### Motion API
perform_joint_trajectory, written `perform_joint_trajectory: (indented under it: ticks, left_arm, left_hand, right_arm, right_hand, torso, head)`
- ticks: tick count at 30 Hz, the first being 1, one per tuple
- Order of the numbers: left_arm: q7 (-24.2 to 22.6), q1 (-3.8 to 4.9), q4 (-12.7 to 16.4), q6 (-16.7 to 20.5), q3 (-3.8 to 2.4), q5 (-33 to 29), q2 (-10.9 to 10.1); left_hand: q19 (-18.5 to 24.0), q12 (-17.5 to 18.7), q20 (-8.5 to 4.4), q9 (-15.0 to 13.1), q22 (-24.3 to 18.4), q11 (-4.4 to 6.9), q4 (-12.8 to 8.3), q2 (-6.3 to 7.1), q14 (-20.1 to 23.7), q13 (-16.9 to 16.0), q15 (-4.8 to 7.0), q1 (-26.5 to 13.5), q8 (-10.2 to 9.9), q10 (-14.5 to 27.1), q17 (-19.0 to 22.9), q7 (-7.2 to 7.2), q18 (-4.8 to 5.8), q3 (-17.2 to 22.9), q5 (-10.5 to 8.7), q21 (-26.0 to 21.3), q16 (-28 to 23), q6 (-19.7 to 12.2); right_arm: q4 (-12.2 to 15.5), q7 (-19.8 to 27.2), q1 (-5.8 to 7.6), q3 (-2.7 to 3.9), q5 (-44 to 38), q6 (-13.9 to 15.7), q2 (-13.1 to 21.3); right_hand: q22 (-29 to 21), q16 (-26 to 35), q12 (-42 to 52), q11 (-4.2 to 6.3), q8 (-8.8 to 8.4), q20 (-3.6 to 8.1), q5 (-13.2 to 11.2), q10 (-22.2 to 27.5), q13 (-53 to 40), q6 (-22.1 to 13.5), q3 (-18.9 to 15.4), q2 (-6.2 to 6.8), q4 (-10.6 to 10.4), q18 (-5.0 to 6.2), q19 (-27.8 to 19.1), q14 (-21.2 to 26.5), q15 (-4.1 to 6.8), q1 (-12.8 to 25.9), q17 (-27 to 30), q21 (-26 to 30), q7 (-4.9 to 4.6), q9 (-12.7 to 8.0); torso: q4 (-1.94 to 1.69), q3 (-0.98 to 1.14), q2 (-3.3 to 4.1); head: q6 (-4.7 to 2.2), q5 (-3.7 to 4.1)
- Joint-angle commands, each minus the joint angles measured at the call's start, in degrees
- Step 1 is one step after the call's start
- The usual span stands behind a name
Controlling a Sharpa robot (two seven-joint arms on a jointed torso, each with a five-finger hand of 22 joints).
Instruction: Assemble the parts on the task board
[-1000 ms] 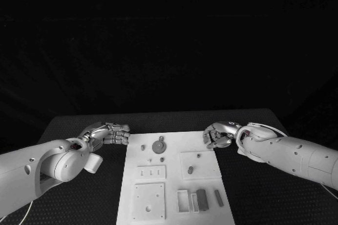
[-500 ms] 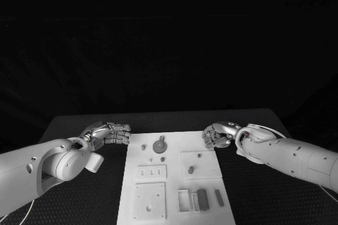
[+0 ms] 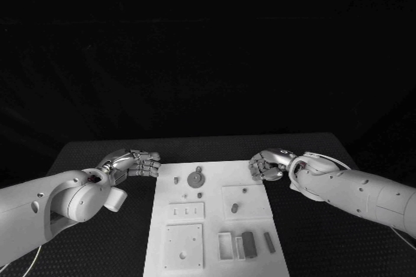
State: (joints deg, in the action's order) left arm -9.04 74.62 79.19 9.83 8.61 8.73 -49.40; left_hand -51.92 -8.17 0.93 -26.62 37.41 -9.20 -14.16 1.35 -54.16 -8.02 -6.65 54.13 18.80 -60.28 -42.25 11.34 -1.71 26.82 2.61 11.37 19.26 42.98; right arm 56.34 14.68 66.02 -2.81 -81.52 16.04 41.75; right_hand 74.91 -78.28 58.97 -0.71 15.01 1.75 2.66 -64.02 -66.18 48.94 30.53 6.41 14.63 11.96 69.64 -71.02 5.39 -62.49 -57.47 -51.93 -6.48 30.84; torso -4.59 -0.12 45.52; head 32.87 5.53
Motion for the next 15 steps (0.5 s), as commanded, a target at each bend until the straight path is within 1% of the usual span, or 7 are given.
perform_joint_trajectory:
  ticks: [1,8,15]
  left_arm:
    - [-0.33,0.11,0.15,-0.39,-0.04,0.18,0.06]
    - [-0.31,0.11,0.19,-0.42,-0.04,0.18,0.01]
    - [-0.32,0.11,0.24,-0.44,-0.04,0.18,-0.07]
  left_hand:
    - [-0.44,0.22,0.05,0.07,0.08,-0.07,-0.25,0.40,-0.32,-0.05,-0.02,-0.03,-0.37,0.28,-0.08,1.01,-0.77,-0.12,0.22,-0.25,-0.19,-0.42]
    - [-0.44,0.23,0.06,0.07,0.08,-0.08,-0.24,0.41,-0.32,-0.07,-0.02,-0.04,-0.37,0.30,-0.10,1.02,-0.77,-0.13,0.22,-0.26,-0.21,-0.43]
    - [-0.44,0.24,0.05,0.07,0.08,-0.08,-0.23,0.41,-0.32,-0.08,-0.02,-0.04,-0.37,0.31,-0.12,1.02,-0.77,-0.13,0.22,-0.27,-0.24,-0.44]
  right_arm:
    - [-0.18,-0.40,-0.42,-0.24,-0.54,-0.90,-0.05]
    - [-0.14,-0.59,-0.43,-0.24,-0.58,-0.91,-0.13]
    - [-0.21,-1.22,-0.45,-0.24,-1.11,-0.36,-0.18]
  right_hand:
    - [1.20,-0.36,0.32,0.01,0.53,0.36,0.20,-0.48,0.09,1.49,0.08,-0.71,0.49,3.04,0.23,-0.55,0.03,-0.12,-0.10,-0.33,-0.67,0.19]
    - [1.18,-0.55,0.44,-0.03,1.56,0.42,0.20,-0.66,0.19,3.52,0.15,-1.44,0.83,3.04,0.33,-0.86,-0.02,0.03,-0.36,-0.47,-0.70,0.91]
    - [1.17,-0.62,0.49,0.24,2.14,0.42,0.20,-0.79,0.30,4.80,0.21,-2.02,0.91,3.04,0.40,-1.00,0.21,0.30,-0.44,-0.56,-0.39,1.38]
  torso:
    - [-0.02,-0.06,-0.01]
    - [-0.02,-0.04,-0.01]
    - [0.00,-0.04,-0.01]
  head:
    - [0.04,0.04]
    - [0.12,0.04]
    - [0.10,0.11]
